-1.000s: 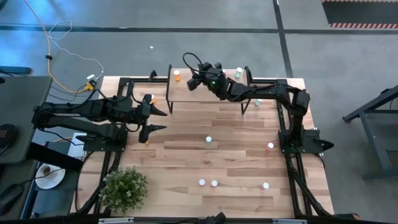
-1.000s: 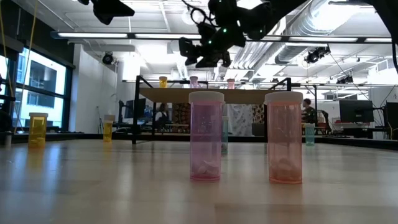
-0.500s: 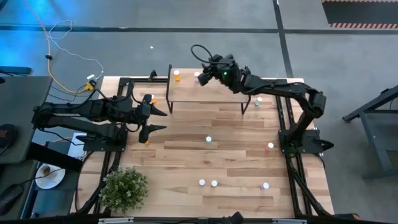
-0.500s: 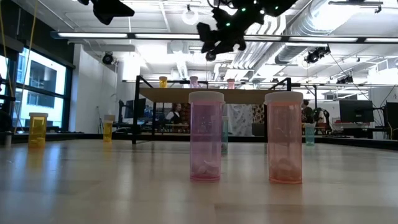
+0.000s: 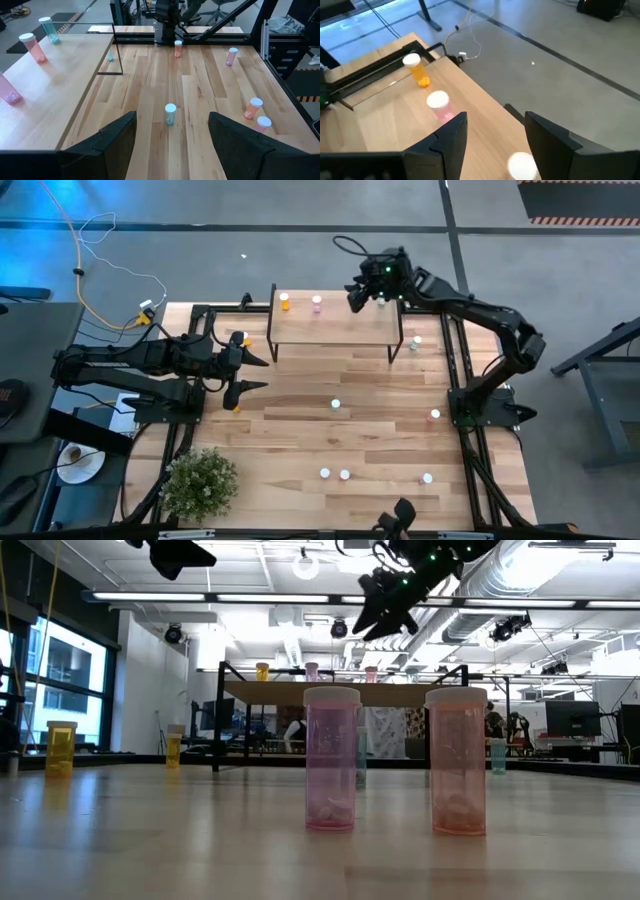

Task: Pick and place medicine bottles onto shelf by color
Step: Adjust the pill bottles on the shelf

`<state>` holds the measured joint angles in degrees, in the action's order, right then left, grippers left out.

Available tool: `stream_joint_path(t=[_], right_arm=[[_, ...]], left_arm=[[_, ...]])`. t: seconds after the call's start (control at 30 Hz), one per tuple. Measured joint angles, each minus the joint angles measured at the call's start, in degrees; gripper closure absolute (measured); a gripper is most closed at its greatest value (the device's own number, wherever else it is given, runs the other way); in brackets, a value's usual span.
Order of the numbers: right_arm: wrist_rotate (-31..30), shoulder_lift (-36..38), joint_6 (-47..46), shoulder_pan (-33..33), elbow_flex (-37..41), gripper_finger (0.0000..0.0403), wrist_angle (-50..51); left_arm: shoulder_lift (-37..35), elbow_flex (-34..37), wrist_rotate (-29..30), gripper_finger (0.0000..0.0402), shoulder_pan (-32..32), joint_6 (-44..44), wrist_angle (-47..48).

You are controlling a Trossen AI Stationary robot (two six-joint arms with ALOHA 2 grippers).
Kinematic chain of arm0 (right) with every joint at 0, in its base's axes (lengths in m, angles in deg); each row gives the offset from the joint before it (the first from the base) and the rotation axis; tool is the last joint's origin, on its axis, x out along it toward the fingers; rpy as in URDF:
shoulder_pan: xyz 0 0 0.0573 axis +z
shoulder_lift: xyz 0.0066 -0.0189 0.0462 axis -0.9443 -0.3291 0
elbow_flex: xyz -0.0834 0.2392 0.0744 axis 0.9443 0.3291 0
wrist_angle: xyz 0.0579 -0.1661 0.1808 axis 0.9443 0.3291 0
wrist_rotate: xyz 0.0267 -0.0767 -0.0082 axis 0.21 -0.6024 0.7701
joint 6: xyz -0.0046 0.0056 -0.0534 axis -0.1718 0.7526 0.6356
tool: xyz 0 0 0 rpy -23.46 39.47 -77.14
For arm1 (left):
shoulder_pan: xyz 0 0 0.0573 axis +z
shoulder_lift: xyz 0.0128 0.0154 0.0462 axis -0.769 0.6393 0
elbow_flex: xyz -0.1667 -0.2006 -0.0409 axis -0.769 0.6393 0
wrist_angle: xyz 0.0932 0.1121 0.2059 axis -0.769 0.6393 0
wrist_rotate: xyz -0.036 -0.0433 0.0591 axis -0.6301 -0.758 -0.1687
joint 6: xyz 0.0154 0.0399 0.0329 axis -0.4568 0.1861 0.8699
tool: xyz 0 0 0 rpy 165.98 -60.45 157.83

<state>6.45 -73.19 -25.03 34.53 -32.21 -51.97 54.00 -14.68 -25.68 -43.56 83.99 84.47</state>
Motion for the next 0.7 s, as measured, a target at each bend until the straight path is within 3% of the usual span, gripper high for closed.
stream_joint_path(t=[0.27,0.7], right_arm=[[6.1,0.0,1.5,-3.2,0.0,0.0214,4.0],[0.6,-0.9,1.5,-2.2,0.0,0.0214,8.6]], left_arm=[[0.0,0.0,0.0,0.0165,0.0,0.2,0.0],[0.0,0.0,0.0,0.0165,0.0,0.0,0.0]])
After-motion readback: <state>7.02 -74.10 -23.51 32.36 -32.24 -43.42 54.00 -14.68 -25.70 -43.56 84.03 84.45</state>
